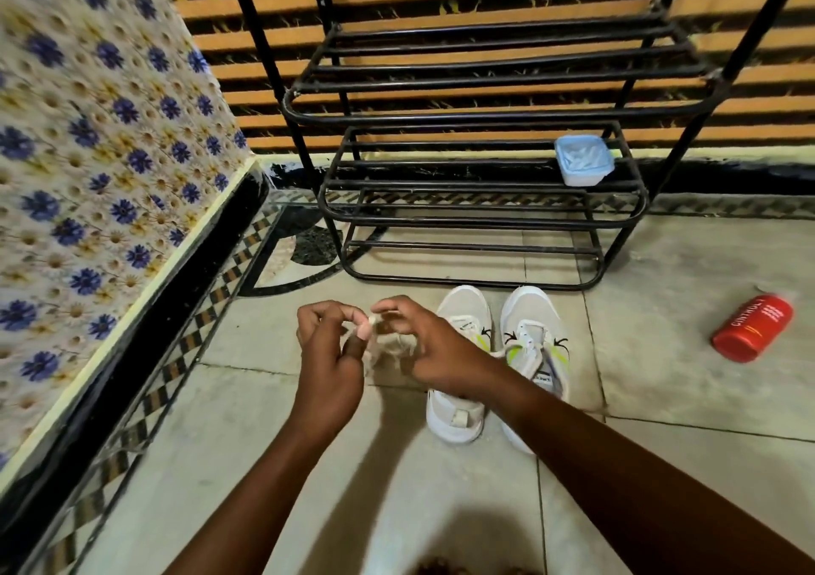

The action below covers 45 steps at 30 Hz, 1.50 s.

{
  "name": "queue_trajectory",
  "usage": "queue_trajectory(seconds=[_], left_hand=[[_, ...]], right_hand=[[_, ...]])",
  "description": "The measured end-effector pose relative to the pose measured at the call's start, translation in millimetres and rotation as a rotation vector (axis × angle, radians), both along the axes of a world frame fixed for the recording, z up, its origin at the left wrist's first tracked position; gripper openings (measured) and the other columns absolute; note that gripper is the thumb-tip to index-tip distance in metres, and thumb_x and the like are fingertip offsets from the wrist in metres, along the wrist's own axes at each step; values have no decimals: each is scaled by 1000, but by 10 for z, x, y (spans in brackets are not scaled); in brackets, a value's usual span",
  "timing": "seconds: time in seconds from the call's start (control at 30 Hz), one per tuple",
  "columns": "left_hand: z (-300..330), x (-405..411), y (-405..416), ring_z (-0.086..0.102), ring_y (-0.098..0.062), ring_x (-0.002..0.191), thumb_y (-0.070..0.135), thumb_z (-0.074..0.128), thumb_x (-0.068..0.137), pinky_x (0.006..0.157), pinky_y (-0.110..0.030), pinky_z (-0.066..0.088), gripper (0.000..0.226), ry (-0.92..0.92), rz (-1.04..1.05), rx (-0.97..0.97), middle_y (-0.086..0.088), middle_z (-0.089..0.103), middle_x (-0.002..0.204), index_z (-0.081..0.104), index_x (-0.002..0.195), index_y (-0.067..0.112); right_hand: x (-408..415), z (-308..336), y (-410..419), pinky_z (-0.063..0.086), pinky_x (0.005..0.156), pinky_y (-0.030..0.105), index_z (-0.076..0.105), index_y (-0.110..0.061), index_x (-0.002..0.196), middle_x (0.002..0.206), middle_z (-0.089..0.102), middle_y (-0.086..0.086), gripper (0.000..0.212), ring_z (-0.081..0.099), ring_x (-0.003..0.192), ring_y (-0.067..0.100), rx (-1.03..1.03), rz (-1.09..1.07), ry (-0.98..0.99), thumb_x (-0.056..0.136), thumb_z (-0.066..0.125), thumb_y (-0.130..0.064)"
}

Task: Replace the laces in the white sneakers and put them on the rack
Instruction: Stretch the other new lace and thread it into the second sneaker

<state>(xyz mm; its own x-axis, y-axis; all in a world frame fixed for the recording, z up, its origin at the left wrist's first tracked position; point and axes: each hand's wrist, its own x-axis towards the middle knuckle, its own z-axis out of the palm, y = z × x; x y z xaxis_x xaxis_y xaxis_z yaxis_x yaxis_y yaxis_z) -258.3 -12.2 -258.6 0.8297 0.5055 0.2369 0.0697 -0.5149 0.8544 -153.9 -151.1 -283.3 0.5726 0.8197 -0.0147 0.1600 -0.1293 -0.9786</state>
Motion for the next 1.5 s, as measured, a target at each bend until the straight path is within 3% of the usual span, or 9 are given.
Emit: queue_trajectory(seconds=[0.13, 0.23, 0.47, 0.63, 0.73, 0.9, 1.23, 1.4, 1.5], left_hand=[[307, -14, 90, 71, -20, 98, 7, 42, 110, 90, -28, 54, 20, -148, -3, -579, -9, 73, 99, 50, 93, 14], [263, -138, 310, 55, -22, 56, 3, 37, 110, 60, -34, 51, 23, -137, 36, -795, -6, 54, 67, 45, 91, 14], [-849, -549, 733, 59, -25, 66, -2, 50, 90, 57, -35, 42, 20, 522, -20, 173, 1, 61, 71, 49, 88, 18], [-1079, -523, 612, 57, -22, 87, 25, 54, 94, 71, -37, 47, 16, 901, -183, 457, 3, 48, 93, 42, 83, 26], [-974, -371, 343, 57, -17, 89, 42, 53, 93, 72, -37, 43, 16, 543, -112, 352, 8, 53, 92, 51, 81, 32], [-328, -84, -269, 70, -7, 80, 16, 52, 107, 65, -14, 50, 25, 255, -279, -607, -10, 75, 92, 70, 105, -1], [-409, -126, -276, 59, -3, 80, 12, 80, 88, 71, -19, 52, 52, 117, -285, -520, 0, 60, 101, 62, 133, 33], [-449, -155, -246, 61, -6, 93, 24, 75, 91, 74, -12, 46, 3, 145, -248, -397, -4, 59, 115, 75, 93, 21], [-553, -172, -92, 59, -12, 93, 23, 63, 102, 80, -22, 45, 13, 137, -129, -431, -12, 58, 114, 65, 92, 15]], right_hand=[[-130, 40, 61, 54, 66, 32, 57, -24, 117, 78, 67, -1, 42, 65, 70, 14, -11, -32, 13, 85, 74, -3], [-103, 81, 35, 45, 54, 26, 64, -10, 101, 71, 64, 11, 9, 59, 60, 15, 16, -88, -34, 93, 69, -8], [49, 173, -93, 50, 64, 27, 68, -8, 96, 72, 62, 3, 5, 65, 65, 13, -13, -129, -131, 97, 63, -7], [-23, 206, -286, 51, 64, 34, 68, -7, 98, 78, 67, 6, 5, 62, 66, 18, -22, -165, -168, 97, 64, -7], [-91, 209, -411, 55, 66, 38, 68, -8, 101, 84, 70, 8, 8, 67, 69, 24, -46, -178, -233, 96, 62, -7], [-123, 196, -442, 53, 71, 34, 69, -13, 102, 86, 70, -1, 10, 66, 76, 15, -31, -262, -386, 92, 67, -10], [-187, 218, -579, 49, 55, 32, 71, -15, 96, 81, 70, 0, 7, 61, 56, 24, -58, -269, -303, 92, 69, -9], [-209, 199, -547, 52, 62, 39, 71, -20, 94, 82, 71, -4, 4, 60, 62, 21, -45, -276, -314, 91, 71, -17], [-175, 179, -539, 52, 63, 40, 72, -20, 93, 74, 68, -10, 4, 62, 63, 24, -47, -286, -261, 89, 72, -19]])
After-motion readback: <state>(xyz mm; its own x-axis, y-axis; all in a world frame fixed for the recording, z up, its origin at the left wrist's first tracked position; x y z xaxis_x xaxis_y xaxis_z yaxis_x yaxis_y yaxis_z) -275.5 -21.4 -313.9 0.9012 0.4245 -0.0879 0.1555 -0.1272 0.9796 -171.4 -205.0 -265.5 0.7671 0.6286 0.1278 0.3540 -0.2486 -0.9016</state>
